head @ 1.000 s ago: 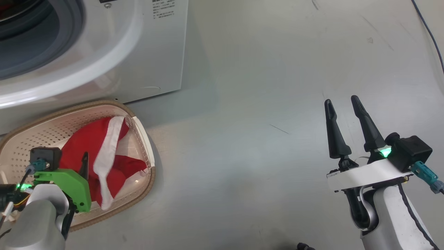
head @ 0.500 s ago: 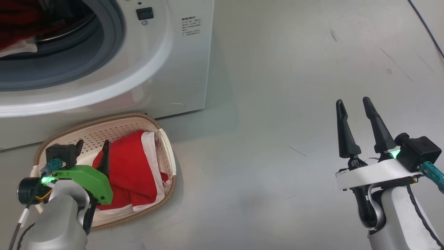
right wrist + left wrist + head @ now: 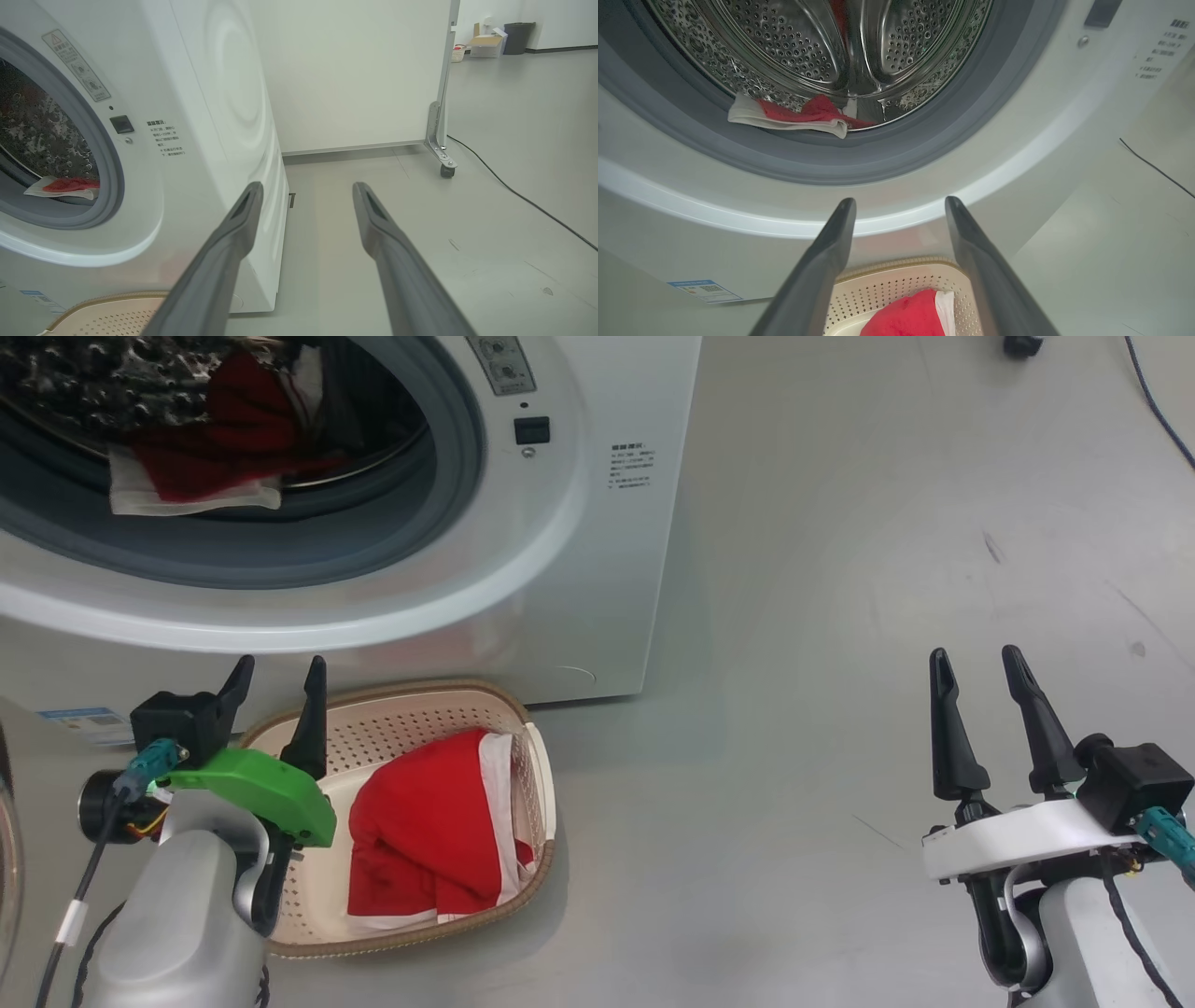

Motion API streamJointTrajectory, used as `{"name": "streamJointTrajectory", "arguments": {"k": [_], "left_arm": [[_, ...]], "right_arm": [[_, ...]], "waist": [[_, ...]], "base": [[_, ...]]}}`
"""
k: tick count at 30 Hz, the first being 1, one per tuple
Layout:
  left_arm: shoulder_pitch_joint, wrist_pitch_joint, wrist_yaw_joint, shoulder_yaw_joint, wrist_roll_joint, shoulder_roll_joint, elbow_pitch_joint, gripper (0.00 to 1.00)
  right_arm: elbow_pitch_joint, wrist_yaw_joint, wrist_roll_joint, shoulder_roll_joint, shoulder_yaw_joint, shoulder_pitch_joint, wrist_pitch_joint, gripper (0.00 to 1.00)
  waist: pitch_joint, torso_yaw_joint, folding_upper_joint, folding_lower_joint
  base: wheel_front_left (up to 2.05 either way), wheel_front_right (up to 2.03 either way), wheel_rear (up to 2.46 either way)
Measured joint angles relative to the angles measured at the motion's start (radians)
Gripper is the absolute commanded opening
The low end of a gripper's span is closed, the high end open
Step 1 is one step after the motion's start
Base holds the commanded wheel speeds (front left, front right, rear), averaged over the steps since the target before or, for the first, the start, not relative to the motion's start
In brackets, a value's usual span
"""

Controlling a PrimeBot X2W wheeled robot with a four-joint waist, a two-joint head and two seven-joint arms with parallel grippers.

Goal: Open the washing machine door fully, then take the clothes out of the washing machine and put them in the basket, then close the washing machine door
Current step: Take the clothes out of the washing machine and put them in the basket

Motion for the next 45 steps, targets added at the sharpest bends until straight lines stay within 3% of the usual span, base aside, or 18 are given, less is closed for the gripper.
{"name": "streamJointTrajectory", "arguments": {"k": [18, 45], "left_arm": [[0.2, 0.0, 0.0, 0.082, 0.02, -0.015, -0.258, 1.0], [0.332, 0.0, 0.0, 0.094, 0.064, -0.04, -0.407, 1.0]], "right_arm": [[0.002, 0.0, 0.0, 0.0, 0.023, 0.075, 0.0, 1.0], [-0.017, 0.0, 0.0, 0.001, 0.022, 0.097, 0.0, 1.0]], "waist": [[-0.138, 0.101, 0.0, 0.0], [-0.139, 0.103, 0.0, 0.0]], "base": [[0.0, 0.0, 0.0], [0.0, 0.0, 0.0]]}}
